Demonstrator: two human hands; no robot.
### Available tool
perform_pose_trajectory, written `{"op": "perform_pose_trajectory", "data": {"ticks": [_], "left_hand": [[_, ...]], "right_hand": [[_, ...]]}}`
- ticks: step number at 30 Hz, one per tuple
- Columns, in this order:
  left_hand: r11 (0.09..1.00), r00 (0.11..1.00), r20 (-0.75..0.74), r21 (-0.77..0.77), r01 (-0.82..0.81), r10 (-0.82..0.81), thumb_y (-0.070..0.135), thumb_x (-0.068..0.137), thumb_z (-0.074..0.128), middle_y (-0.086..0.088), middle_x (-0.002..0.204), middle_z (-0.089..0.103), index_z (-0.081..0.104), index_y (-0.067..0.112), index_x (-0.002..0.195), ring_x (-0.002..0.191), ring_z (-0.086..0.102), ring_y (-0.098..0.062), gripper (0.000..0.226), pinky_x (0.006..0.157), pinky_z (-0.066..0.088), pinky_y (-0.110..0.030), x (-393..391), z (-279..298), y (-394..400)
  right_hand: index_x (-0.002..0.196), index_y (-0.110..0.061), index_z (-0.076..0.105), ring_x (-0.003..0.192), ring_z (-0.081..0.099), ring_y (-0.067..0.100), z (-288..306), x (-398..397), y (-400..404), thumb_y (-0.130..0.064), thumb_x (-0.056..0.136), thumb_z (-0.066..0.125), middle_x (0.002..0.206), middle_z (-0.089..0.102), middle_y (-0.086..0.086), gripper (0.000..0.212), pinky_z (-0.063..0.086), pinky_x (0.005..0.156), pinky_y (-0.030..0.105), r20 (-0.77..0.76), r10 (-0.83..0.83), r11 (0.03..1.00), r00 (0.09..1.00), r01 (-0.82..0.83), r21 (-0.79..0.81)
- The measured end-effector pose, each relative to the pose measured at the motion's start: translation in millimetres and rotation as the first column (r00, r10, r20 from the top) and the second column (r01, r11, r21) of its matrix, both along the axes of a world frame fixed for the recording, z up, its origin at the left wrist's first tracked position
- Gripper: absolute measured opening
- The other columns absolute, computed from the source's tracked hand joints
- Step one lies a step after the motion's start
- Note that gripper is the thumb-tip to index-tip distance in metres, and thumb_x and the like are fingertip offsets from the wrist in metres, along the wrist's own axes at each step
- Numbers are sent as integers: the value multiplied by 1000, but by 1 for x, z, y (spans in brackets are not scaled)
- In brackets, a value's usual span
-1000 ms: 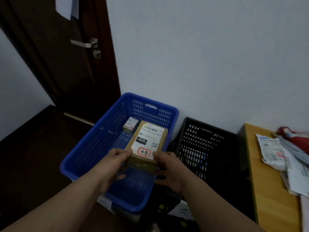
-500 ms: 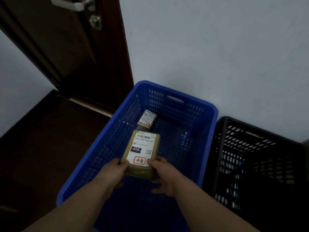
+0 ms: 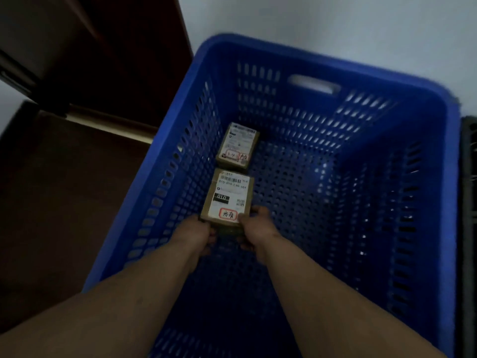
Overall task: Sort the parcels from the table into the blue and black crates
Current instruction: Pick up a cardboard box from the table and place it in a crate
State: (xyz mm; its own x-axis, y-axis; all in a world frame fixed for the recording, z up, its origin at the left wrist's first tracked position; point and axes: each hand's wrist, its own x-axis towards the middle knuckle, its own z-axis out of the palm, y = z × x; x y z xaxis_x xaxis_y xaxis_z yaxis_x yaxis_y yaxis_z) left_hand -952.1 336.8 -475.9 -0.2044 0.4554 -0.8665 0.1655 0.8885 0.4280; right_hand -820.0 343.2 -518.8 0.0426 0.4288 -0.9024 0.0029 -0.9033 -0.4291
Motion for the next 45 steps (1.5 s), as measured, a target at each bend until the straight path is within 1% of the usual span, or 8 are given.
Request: {"op": "perform_pose_trajectory", "data": {"ticks": [5, 16, 20, 24, 28, 34, 38, 45], "left_hand": [[999, 999, 14, 23, -33, 33, 12, 97, 47, -4, 104, 63, 50, 29, 113, 96, 60, -22, 24, 89, 54, -43, -2, -42, 13], [867, 841, 213, -83, -492, 497, 14, 98, 50, -8, 96, 74, 68, 18, 107, 88, 68, -22, 20, 62, 53, -32, 17, -57, 20], [909, 898, 159, -147, -389, 410, 29, 99, 53, -14, 98, 72, 69, 16, 106, 89, 68, -32, 21, 81, 58, -48, 22, -39, 17], [951, 951, 52, -76, -300, 304, 15, 99, 49, -6, 65, 71, 60, 12, 106, 65, 63, -24, 13, 60, 57, -37, 33, -6, 2], [991, 991, 2, 19, -131, 131, 15, 100, 49, -8, 122, 58, 21, 27, 152, 99, 60, -26, 61, 83, 55, -42, 51, 44, -19], [990, 996, -47, 121, 75, -70, 27, 99, 49, -4, 119, 55, 25, 26, 150, 96, 59, -23, 56, 66, 52, -33, 96, 133, -48], [960, 982, -84, 211, 185, -170, 29, 100, 50, -9, 145, 44, 27, 22, 150, 120, 51, -31, 56, 99, 46, -50, 132, 192, -54], [856, 919, -4, 364, 367, -393, 32, 99, 52, -5, 133, 48, 31, 24, 147, 105, 53, -23, 53, 89, 49, -44, 197, 287, -108]], "right_hand": [[140, -24, 34, 93, 61, 18, -44, -13, 19, -11, 98, 50, 111, 61, 2, 47, 56, 85, 35, 60, -11, 999, 998, 8, 52], [150, -38, 27, 117, 57, 15, -47, -14, 17, -12, 88, 69, 134, 56, -6, 80, 46, 105, 36, -154, 66, 988, 986, -43, 149], [152, -39, 17, 110, 46, 7, -26, 5, 15, -21, 94, 61, 131, 45, -14, 76, 41, 101, 25, -84, 242, 959, 967, -225, 175], [155, -26, 18, 104, 49, 12, 11, 34, 8, -16, 97, 53, 144, 44, 1, 68, 45, 90, 22, -11, 282, 956, 959, -280, 81], [152, -21, 30, 120, 52, 19, 66, 64, -5, -23, 96, 55, 145, 44, 0, 62, 47, 102, 32, 2, 328, 942, 945, -327, 74], [149, -18, 36, 121, 50, 20, 173, 111, -24, -31, 97, 54, 139, 48, 2, 56, 42, 102, 31, 84, 386, 897, 919, -395, 196], [146, -21, 40, 123, 50, 21, 243, 152, -48, -34, 98, 54, 144, 45, 2, 52, 45, 98, 31, 167, 324, 886, 931, -361, 290], [129, -15, 59, 85, 55, 11, 342, 251, -173, -23, 94, 57, 104, 61, 0, 36, 41, 63, 18, 362, 40, 871, 931, -210, 444]]}}
